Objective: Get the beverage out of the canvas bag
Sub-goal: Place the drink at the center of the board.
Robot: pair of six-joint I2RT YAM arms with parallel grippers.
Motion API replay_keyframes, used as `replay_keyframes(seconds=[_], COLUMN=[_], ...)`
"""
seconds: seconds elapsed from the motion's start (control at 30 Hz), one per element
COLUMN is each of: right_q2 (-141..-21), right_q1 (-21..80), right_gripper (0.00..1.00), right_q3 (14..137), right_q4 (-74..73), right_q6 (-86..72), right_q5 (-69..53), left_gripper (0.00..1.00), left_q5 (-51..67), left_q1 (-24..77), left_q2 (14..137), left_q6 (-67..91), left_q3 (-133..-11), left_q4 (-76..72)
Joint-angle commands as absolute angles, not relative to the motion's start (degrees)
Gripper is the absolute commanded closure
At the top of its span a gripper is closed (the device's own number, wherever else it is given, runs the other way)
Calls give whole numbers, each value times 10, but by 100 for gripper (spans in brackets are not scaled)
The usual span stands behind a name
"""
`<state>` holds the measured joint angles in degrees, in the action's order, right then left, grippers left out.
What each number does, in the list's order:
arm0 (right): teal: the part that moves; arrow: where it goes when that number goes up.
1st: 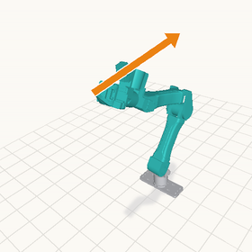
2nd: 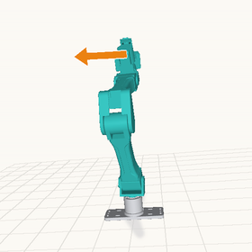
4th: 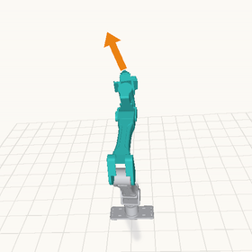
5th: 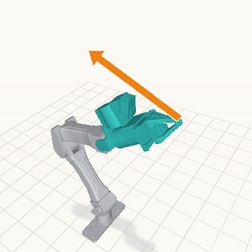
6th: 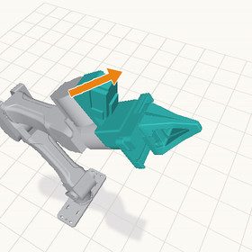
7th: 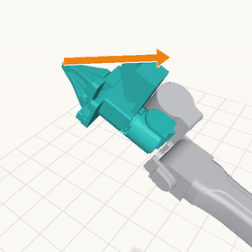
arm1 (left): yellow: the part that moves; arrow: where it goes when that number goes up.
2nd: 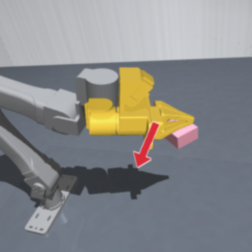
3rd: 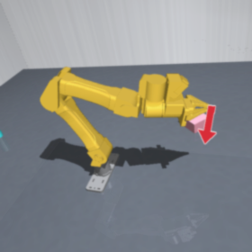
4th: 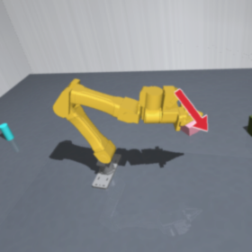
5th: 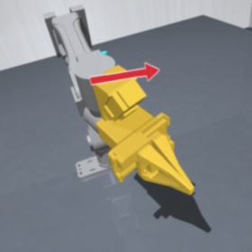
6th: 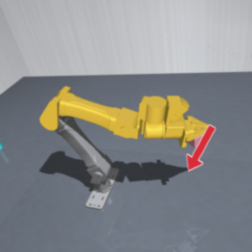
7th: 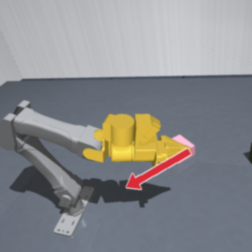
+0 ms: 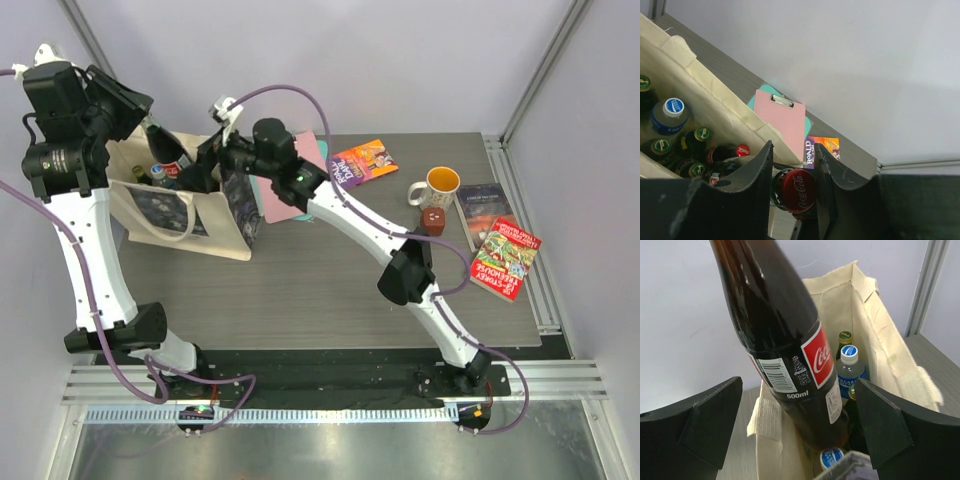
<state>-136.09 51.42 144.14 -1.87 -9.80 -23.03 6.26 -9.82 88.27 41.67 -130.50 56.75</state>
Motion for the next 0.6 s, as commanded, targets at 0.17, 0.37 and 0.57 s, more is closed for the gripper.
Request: replay_keyframes(seconds=[0.17, 0.37, 0.57], right_q2=[-1393, -1432, -1455], right_q1=[546, 564, 572], right_gripper=[0, 3, 23], right_q3=[1501, 1535, 1541], right_q4=[68, 118, 143], right_q6=[-52, -25, -11], right_q5=[-121, -70, -66], left_gripper=[100, 100, 100], left_q5=[97, 107, 114], left_q1=[-96, -94, -84], left_q2=[827, 824, 819], left_q6=[443, 453, 454], left_q3=[-1297, -1280, -1272], left_q4=[420, 425, 438])
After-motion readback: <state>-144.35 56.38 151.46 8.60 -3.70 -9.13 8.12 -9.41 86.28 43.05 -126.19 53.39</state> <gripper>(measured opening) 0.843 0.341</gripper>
